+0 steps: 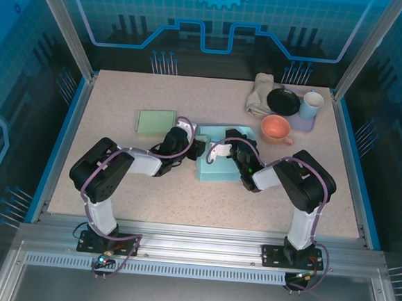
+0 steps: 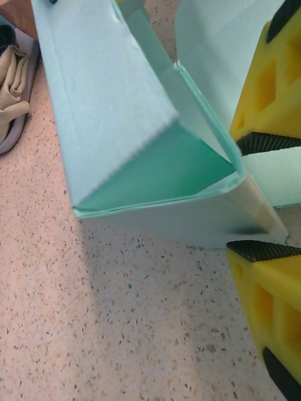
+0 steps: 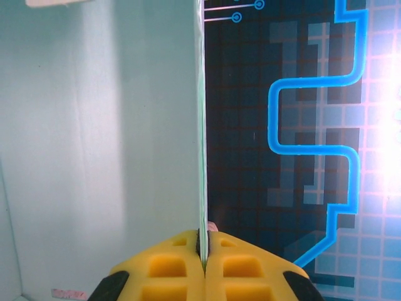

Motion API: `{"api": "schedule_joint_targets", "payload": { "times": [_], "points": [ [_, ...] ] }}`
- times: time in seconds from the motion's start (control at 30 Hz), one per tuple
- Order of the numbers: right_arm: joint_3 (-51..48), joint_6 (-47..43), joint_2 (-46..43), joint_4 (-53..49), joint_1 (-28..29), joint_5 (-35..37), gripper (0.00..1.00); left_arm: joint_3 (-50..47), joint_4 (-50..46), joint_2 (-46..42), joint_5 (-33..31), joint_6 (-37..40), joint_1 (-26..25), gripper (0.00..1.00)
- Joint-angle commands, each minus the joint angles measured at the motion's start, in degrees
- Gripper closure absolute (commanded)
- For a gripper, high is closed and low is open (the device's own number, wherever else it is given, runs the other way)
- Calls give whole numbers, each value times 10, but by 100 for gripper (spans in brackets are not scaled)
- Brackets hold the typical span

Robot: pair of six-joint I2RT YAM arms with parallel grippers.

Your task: Fold the paper box

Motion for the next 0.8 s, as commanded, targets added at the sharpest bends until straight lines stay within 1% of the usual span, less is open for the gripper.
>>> {"api": "schedule_joint_targets", "payload": {
  "times": [0.0,0.13,0.27,0.37,0.4,0.5,0.53,0.6,0.67,0.77],
  "points": [
    [-18,22,-19,-39,2,-40,100,36,-39,-9,-27,8,21,52],
    [-15,31,-34,-72,3,-50,100,50,-54,-7,-22,7,27,51],
    [-14,35,-43,-99,5,-68,100,48,-38,-8,-14,8,24,52],
    [-9,41,-56,-140,8,-85,100,48,-27,-8,-9,19,22,53],
    [-4,45,-62,-163,8,-90,100,47,-22,-9,-7,25,21,54],
    [17,63,-82,-249,6,-111,100,24,16,-17,-6,43,14,61],
    [22,72,-85,-265,5,-115,100,18,23,-20,-10,45,11,66],
    [30,87,-88,-274,2,-108,100,11,21,-25,-15,46,6,69],
    [36,97,-90,-280,0,-94,100,9,5,-28,-44,49,-1,69],
    [42,116,-97,-289,-3,-81,100,10,-27,-28,-124,43,-18,68]
  ]
}}
